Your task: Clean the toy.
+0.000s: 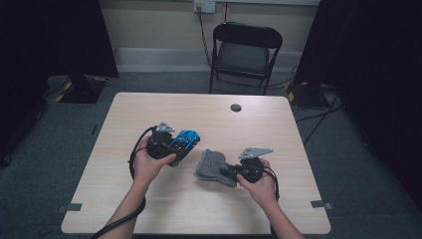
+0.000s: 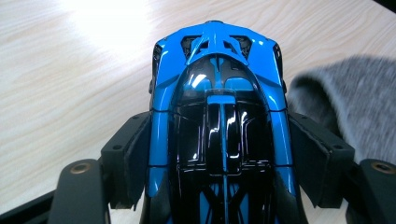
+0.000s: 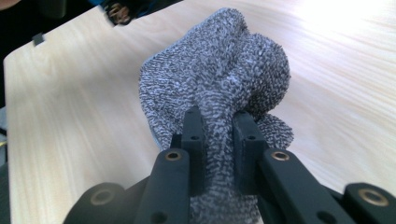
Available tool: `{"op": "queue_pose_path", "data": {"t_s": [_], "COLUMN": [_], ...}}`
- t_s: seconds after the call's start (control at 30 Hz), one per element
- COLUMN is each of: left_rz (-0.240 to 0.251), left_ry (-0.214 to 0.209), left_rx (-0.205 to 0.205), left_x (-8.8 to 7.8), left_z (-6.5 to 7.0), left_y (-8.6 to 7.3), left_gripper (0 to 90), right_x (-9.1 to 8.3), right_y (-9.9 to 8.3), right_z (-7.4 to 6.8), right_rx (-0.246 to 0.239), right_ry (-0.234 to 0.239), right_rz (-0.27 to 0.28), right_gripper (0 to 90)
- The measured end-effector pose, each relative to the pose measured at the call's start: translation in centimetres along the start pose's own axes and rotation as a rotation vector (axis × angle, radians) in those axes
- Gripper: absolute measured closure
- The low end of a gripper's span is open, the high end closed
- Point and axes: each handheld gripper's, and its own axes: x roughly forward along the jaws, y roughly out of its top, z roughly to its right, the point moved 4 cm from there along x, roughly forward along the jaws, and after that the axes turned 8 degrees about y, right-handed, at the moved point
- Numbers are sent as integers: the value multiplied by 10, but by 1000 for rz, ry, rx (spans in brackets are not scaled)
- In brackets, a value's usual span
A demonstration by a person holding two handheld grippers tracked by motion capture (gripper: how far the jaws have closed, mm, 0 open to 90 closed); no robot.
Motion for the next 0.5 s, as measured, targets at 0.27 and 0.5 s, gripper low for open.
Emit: {"op": "queue_pose_path", "data": {"t_s": [0.27, 0.5], "left_rz": [-28, -45], "left_ry": [10, 17], "left_rx": [-5, -22], "left_x": [1, 8], "left_z": [-9, -15], "left_y": [-17, -29], "left_gripper": [283, 283], "right_x": [-19, -31], "right_y": [-6, -12], "right_z": [19, 35], "right_rx": [51, 75], "right_ry": [-62, -110], "right_rz": [39, 43], "right_gripper": [781, 778]}}
